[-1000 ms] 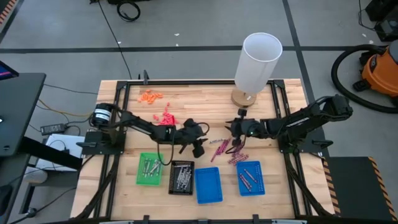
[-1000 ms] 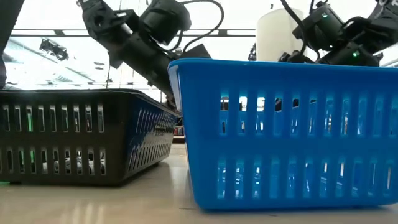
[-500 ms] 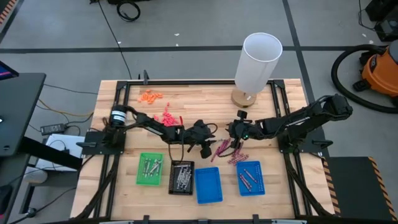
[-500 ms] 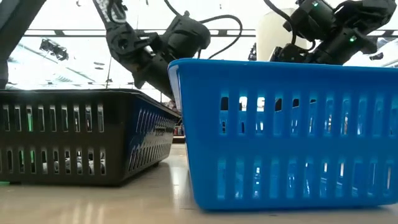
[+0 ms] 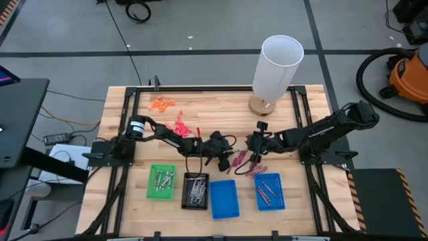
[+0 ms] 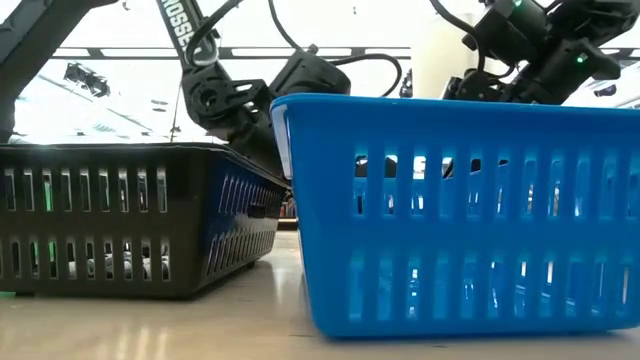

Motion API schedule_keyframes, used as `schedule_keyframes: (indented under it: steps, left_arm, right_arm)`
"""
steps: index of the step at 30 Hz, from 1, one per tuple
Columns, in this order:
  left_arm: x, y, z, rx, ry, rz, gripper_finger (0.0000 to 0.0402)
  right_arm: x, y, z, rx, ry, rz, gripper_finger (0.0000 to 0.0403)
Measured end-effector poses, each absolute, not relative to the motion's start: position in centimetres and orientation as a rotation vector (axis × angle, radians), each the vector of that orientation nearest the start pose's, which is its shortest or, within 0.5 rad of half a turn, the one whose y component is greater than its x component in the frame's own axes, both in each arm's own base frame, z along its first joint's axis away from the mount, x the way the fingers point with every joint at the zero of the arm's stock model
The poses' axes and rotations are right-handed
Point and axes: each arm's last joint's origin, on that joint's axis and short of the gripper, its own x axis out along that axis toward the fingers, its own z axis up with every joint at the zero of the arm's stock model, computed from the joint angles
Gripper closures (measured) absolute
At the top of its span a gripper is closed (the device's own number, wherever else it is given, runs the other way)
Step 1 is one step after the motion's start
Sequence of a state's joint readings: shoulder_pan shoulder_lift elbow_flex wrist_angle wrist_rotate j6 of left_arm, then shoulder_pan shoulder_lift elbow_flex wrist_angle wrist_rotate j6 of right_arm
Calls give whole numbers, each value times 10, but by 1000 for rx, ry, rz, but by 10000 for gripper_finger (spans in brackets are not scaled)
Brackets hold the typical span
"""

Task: Sort crayons
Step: Put the white crayon into the green bin

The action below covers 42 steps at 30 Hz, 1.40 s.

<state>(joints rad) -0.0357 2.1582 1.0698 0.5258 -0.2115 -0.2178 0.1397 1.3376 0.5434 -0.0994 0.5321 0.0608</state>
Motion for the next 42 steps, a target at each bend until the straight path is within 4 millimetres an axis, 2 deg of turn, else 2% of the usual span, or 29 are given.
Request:
schedule_keyframes:
  steps: [8,13,18,24,28,33,38,42]
  left_arm:
    - [411,-8,79,-156,609,246,383]
    - [407,-9,80,-144,656,260,378]
    - [397,-17,98,-72,724,299,378]
    - [368,-29,129,74,875,422,378]
    - [346,-43,154,103,891,525,378]
    - [317,-69,177,70,867,594,378]
    - [286,-95,189,-4,873,665,375]
    - [260,-118,190,-86,887,721,375]
  right_arm:
    - [231,18,155,-244,836,-392,298]
    - [231,18,155,-244,842,-391,298]
    - [230,18,155,-247,849,-391,298]
    - [230,18,155,-250,847,-397,298]
    - [231,17,155,-275,839,-419,298]
    - [235,14,160,-325,792,-435,298]
    - [245,9,170,-366,674,-428,298]
    - [253,4,179,-388,577,-392,298]
